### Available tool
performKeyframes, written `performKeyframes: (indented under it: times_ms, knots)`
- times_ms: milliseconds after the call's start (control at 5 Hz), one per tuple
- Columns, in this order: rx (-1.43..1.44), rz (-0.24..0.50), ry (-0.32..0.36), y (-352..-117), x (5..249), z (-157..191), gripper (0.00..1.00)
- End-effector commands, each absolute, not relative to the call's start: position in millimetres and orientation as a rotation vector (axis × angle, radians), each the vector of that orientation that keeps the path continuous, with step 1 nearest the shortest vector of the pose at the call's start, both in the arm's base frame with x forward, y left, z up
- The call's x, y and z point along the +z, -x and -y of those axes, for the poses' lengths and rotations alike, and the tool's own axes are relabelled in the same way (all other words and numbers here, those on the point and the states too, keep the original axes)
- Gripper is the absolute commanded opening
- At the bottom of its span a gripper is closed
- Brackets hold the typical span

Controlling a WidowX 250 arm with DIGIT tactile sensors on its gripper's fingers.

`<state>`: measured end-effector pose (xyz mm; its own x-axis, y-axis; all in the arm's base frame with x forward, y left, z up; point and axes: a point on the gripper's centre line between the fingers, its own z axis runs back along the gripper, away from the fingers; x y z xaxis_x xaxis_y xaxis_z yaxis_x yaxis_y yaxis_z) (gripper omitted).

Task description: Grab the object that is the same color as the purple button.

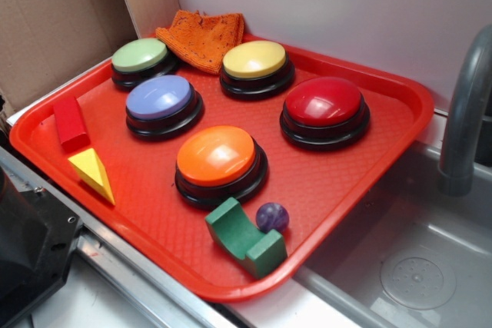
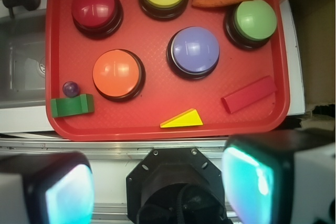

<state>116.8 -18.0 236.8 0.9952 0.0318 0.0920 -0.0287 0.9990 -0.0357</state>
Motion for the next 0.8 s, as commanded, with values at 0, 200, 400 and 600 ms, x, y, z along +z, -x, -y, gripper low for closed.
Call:
performKeyframes:
  times_ms: [0, 200, 400, 600]
  knots:
    - [0.03, 0.093, 0.034, -117, 237, 18, 1.0]
    - [0.063, 0.086, 0.057, -123, 230, 32, 1.0]
    - [0.136, 0.091, 0.103, -131, 215, 48, 1.0]
    - [0.17, 0.095, 0.117, -138, 200, 66, 1.0]
